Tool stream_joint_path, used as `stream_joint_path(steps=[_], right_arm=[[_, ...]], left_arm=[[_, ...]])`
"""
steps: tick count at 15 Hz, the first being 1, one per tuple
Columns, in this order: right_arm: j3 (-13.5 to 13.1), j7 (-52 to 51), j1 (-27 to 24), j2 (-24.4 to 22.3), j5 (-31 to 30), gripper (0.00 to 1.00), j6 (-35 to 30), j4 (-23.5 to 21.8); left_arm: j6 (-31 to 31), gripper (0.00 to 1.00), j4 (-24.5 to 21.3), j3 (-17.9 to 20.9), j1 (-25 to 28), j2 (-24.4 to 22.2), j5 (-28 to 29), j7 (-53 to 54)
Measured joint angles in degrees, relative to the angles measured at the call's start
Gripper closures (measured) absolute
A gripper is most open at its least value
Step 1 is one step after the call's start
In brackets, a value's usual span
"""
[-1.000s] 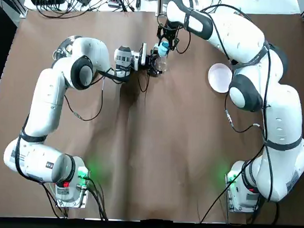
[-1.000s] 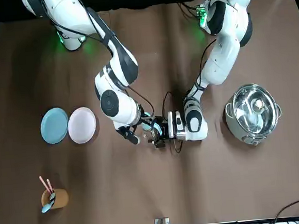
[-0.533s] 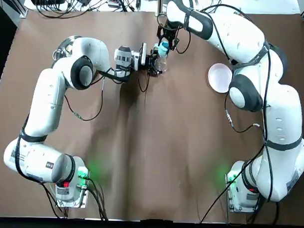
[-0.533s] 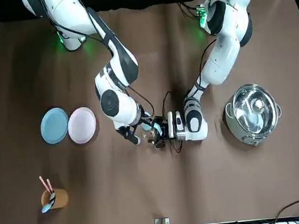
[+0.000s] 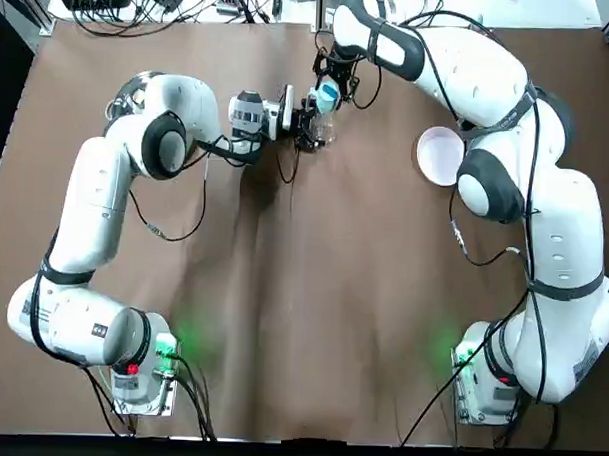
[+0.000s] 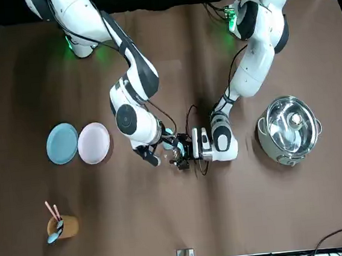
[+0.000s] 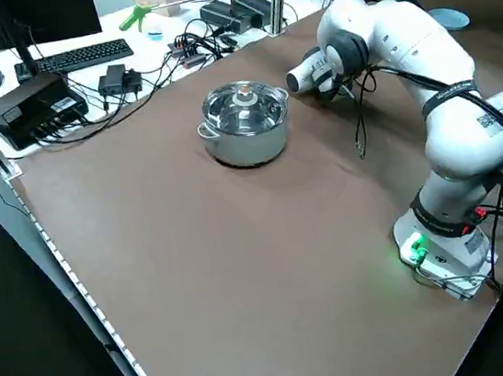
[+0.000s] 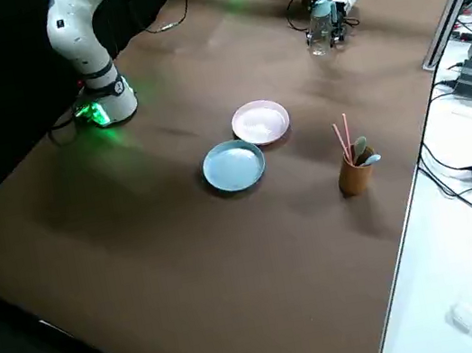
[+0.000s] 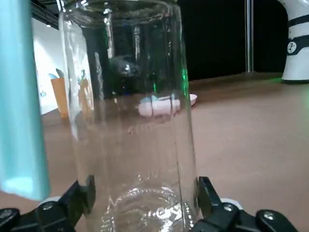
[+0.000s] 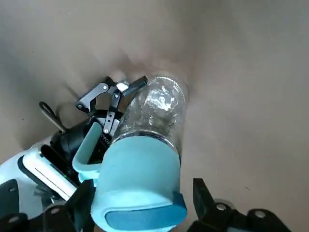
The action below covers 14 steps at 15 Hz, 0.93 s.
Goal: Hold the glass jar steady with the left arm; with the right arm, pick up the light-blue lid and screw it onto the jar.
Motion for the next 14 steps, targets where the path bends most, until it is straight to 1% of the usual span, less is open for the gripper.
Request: stream_joint_path(steps=[3, 4, 5, 6, 10, 14], right_arm=[[0.0, 0.0, 0.0, 0.0, 0.0, 0.08, 0.0, 0.1], [0.0, 0.0, 0.0, 0.0, 0.0, 0.06, 0.0, 0.2], [-0.1, 0.0, 0.0, 0.0, 0.0, 0.01, 0.0, 0.2], [-0.1, 0.0, 0.0, 0.0, 0.0, 0.00, 0.0, 0.3], [-0.6, 0.0, -0.1, 0.0, -0.1, 0.00, -0.6, 0.7], [-0.6, -0.6, 0.0, -0.2, -4.4, 0.00, -0.6, 1.4]], left_arm=[[0.0, 0.05, 0.1, 0.0, 0.0, 0.0, 0.2, 0.0], [0.0, 0.05, 0.1, 0.0, 0.0, 0.0, 0.3, 0.0], [0.0, 0.05, 0.1, 0.0, 0.0, 0.0, 0.3, 0.0], [0.1, 0.05, 0.1, 0.0, 0.0, 0.0, 0.3, 0.0], [0.1, 0.05, 0.1, 0.0, -0.1, 0.0, 0.3, 0.0], [0.1, 0.05, 0.1, 0.0, -0.1, 0.0, 0.3, 0.0]])
